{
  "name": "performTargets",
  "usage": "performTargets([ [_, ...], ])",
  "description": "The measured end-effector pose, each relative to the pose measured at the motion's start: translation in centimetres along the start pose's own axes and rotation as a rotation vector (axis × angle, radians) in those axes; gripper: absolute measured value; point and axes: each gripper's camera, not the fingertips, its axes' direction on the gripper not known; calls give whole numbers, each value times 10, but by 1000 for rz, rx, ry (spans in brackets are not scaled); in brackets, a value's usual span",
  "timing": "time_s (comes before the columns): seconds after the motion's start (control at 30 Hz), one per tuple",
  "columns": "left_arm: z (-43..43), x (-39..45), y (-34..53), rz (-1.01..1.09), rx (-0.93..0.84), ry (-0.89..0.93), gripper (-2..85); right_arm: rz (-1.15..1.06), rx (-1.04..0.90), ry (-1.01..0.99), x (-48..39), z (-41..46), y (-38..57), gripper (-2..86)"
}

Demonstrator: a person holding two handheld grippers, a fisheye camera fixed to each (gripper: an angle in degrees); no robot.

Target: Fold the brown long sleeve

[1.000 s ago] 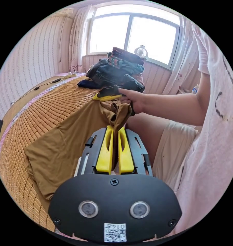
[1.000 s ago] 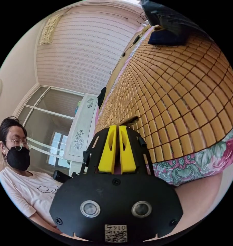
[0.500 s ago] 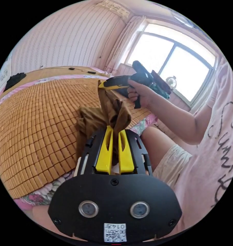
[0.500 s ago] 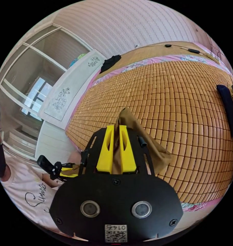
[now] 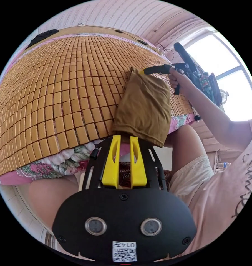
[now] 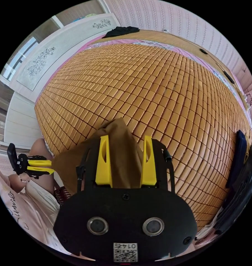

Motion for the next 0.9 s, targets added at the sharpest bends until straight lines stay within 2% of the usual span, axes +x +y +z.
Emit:
performTargets([
  [0.07, -9, -2, 0, -12, 29, -15, 87, -82, -4, 71, -19, 5, -6, 130],
  [0.13, -14, -5, -1, -27, 44, -29, 105, -168, 11, 36, -35, 4, -6, 65],
  [0.3, -12, -8, -6, -78, 6, 30, 123, -188, 49, 61, -53, -6, -11, 35],
  [0.4, -8, -8, -11, -110, -22, 35, 98, -191, 106, 29, -58, -25, -11, 22],
  [0.5, -13, -14, -10, -163, -15, -18, 22, -204, 173, 0, -65, -47, -7, 17],
  [0.53, -18, -17, -8, -171, 5, 22, 8, -211, 195, -8, -69, -57, -6, 15],
  [0.77, -56, -15, 2, -142, 111, 55, -9, -287, 232, 22, -106, -95, -28, 8],
  [0.9, -91, -31, 15, -163, 178, -3, -10, -344, 224, 26, -141, -100, -69, 7],
])
